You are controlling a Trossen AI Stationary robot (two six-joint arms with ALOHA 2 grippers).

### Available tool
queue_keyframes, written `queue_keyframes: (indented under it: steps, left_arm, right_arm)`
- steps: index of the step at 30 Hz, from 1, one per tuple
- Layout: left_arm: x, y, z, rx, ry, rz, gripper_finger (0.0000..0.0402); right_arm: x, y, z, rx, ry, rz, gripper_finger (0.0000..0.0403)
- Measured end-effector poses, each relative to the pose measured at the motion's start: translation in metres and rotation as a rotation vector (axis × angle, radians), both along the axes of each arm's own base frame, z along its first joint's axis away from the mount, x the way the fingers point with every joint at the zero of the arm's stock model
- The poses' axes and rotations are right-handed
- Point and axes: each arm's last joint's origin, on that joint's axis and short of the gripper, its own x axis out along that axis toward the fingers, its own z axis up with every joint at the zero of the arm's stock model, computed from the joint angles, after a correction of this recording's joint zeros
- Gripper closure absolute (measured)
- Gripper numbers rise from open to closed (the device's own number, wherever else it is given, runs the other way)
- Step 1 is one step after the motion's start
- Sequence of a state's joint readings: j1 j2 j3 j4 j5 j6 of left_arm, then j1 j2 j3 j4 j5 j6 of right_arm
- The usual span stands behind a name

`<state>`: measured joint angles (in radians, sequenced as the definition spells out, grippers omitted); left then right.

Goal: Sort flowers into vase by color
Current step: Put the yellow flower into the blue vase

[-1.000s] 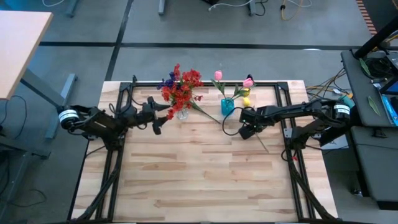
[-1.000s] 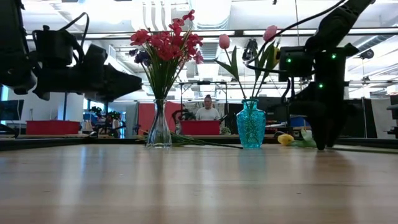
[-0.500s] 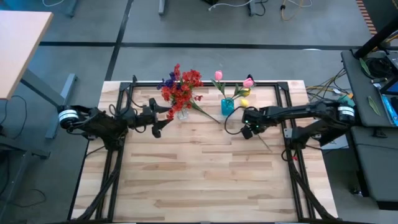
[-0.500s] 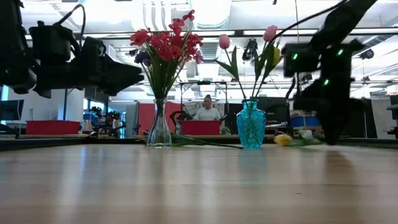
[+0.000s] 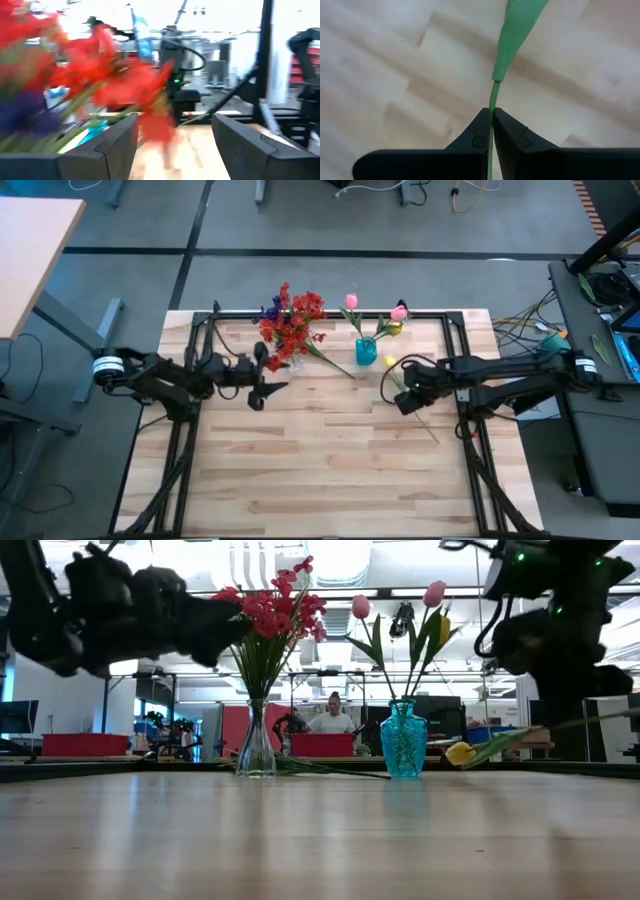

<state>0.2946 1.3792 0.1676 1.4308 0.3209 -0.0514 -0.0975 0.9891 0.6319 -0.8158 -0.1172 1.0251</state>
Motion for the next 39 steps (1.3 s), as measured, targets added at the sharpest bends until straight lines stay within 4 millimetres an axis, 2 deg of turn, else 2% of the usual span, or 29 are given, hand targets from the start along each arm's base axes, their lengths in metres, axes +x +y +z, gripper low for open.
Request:
queue_keyframes:
  steps: [7, 15, 18, 21, 26, 32, 39]
  left_arm:
    - [0.022, -0.018, 0.012, 0.066, 0.007, -0.099, 0.0166]
    - [0.038, -0.033, 0.025, 0.088, -0.007, -0.126, 0.0166]
    - [0.045, -0.037, 0.030, 0.094, 0.017, -0.144, 0.0166]
    - [0.054, -0.041, 0.035, 0.098, 0.051, -0.160, 0.0166]
    - [0.067, -0.042, 0.042, 0.121, 0.099, -0.169, 0.0166]
    - [0.079, -0.042, 0.046, 0.112, 0.126, -0.164, 0.0166]
    - [0.087, -0.040, 0.054, 0.035, 0.225, -0.123, 0.0166]
  right_arm:
    - [0.007, 0.027, 0.004, 0.134, -0.096, 0.207, 0.0390]
    - [0.036, 0.057, 0.028, 0.052, -0.555, 0.530, 0.0390]
    - [0.046, 0.065, 0.042, -0.069, -0.778, 0.662, 0.0390]
    - [0.056, 0.069, 0.056, -0.295, -0.976, 0.745, 0.0390]
    - [0.071, 0.071, 0.067, -0.643, -1.163, 0.851, 0.0390]
    - [0.096, 0.075, 0.062, -0.943, -1.293, 0.896, 0.0391]
    - [0.116, 0.073, 0.039, -0.984, -1.271, 0.898, 0.0390]
